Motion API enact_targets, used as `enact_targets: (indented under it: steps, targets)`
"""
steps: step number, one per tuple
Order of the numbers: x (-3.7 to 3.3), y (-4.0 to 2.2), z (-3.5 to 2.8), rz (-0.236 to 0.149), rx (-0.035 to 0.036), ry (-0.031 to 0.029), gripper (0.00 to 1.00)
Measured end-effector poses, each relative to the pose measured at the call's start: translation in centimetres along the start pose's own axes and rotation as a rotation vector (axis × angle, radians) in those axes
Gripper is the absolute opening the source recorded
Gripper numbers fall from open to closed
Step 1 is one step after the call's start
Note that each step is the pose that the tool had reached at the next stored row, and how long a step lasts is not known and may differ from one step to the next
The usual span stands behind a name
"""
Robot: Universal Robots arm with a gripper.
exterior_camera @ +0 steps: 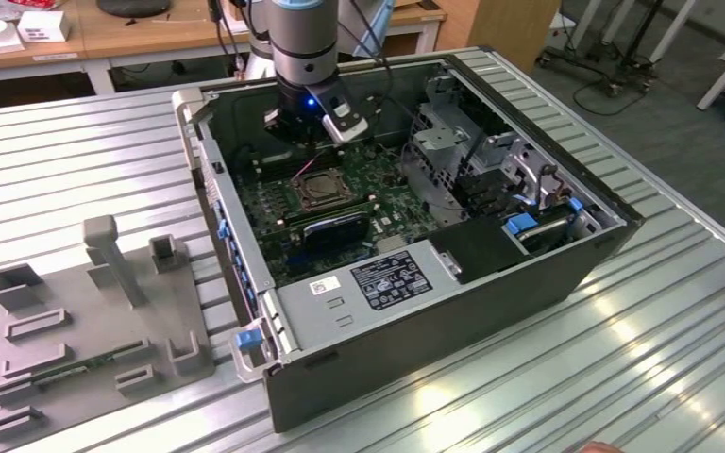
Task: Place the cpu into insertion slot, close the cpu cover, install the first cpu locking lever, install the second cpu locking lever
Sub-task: 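Install the first cpu locking lever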
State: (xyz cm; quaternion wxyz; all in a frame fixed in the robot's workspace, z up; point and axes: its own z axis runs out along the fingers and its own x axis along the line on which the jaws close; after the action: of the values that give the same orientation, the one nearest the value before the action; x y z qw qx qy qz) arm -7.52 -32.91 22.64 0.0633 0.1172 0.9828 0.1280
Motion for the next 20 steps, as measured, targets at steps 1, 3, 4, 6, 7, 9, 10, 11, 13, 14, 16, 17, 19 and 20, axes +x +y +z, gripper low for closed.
enact_targets:
  steps: [1, 3, 4, 6, 7, 9, 10, 11, 13, 14, 16, 17, 19, 20]
  targets:
    - [0.00, 0.00, 0.00, 0.000, -0.0001, -0.0001, 0.10]
    - [0.00, 0.00, 0.01, 0.000, -0.0003, -0.0001, 0.10]
    - [0.00, 0.00, 0.02, 0.000, -0.0004, -0.0001, 0.10]
    - [0.00, -0.02, 0.09, 0.000, -0.0033, 0.0005, 0.10]
    - [0.00, -0.03, 0.11, 0.001, -0.0073, 0.0015, 0.10]
    - [0.01, -0.03, 0.13, 0.002, -0.0116, 0.0023, 0.10]
    - [0.01, -0.03, 0.13, 0.002, -0.0117, 0.0024, 0.10]
    - [0.01, -0.03, 0.13, 0.002, -0.0117, 0.0024, 0.10]
    - [0.01, -0.03, 0.12, 0.002, -0.0117, 0.0024, 0.10]
    - [0.01, -0.03, 0.12, 0.002, -0.0117, 0.0025, 0.10]
    - [0.02, -0.06, 0.22, 0.002, -0.0119, 0.0024, 0.10]
    - [0.03, -0.08, 0.28, 0.002, -0.0117, 0.0025, 0.10]
    - [0.04, -0.12, 0.45, 0.002, -0.0124, 0.0025, 0.10]
    - [0.05, -0.15, 0.54, 0.002, -0.0127, 0.0026, 0.10]
